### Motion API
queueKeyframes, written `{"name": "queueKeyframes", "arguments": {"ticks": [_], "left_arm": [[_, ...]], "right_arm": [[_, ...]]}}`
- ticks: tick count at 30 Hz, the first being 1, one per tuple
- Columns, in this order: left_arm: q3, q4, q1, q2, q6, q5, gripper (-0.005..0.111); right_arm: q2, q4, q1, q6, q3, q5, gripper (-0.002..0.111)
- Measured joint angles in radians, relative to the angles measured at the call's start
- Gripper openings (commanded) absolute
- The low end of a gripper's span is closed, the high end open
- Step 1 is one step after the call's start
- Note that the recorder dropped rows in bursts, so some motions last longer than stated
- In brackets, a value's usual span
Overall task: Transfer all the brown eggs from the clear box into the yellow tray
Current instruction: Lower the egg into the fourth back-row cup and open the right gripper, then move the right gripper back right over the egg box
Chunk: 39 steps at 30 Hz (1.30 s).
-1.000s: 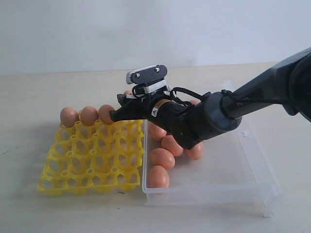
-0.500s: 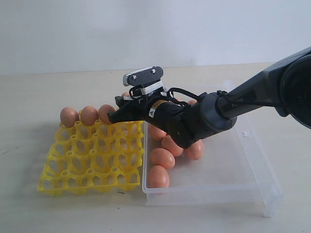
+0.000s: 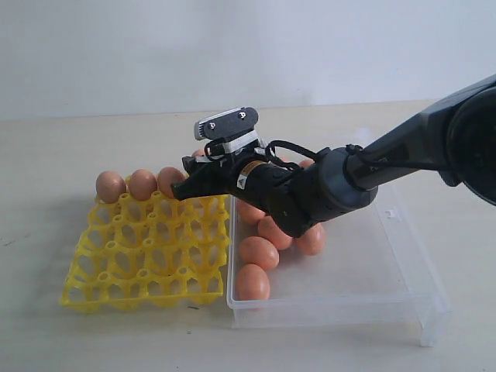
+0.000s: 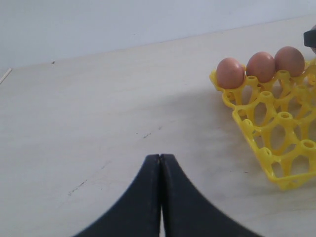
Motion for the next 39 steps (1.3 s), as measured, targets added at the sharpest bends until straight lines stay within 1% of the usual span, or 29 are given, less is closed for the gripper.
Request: {"name": "queueKeyframes", "arguments": {"ticks": [14,18,20,22,25,27,29,31,33,36,39], "left_arm": [[0.0,0.0,0.0,0.0,0.0,0.0,0.0],[0.0,0.0,0.0,0.0,0.0,0.0,0.0],[0.0,0.0,0.0,0.0,0.0,0.0,0.0],[0.0,0.0,0.0,0.0,0.0,0.0,0.0],[0.0,0.0,0.0,0.0,0.0,0.0,0.0],[0.0,0.0,0.0,0.0,0.0,0.0,0.0],[0.0,0.0,0.0,0.0,0.0,0.0,0.0],[0.0,0.0,0.0,0.0,0.0,0.0,0.0],[0.0,0.0,0.0,0.0,0.0,0.0,0.0],[0.0,0.0,0.0,0.0,0.0,0.0,0.0],[0.0,0.0,0.0,0.0,0.0,0.0,0.0]], "right_arm": [[0.0,0.0,0.0,0.0,-0.002,0.006,0.054],[-0.026,-0.002,0.0,0.002,-0.002,0.052,0.054],[-0.069,-0.001,0.0,0.006,-0.002,0.11,0.054],[-0.125,-0.001,0.0,0.016,-0.002,0.21,0.054],[-0.222,-0.001,0.0,0.04,-0.002,0.42,0.054],[-0.286,0.002,0.0,0.05,-0.002,0.604,0.052],[-0.34,0.016,0.0,0.05,-0.002,0.779,0.047],[-0.38,0.043,0.0,0.035,-0.002,0.959,0.038],[-0.413,0.072,0.0,0.001,-0.002,1.102,0.026],[-0.442,0.088,0.0,-0.041,-0.002,1.24,-0.001],[-0.454,0.091,0.0,-0.087,-0.002,1.293,0.0]]}}
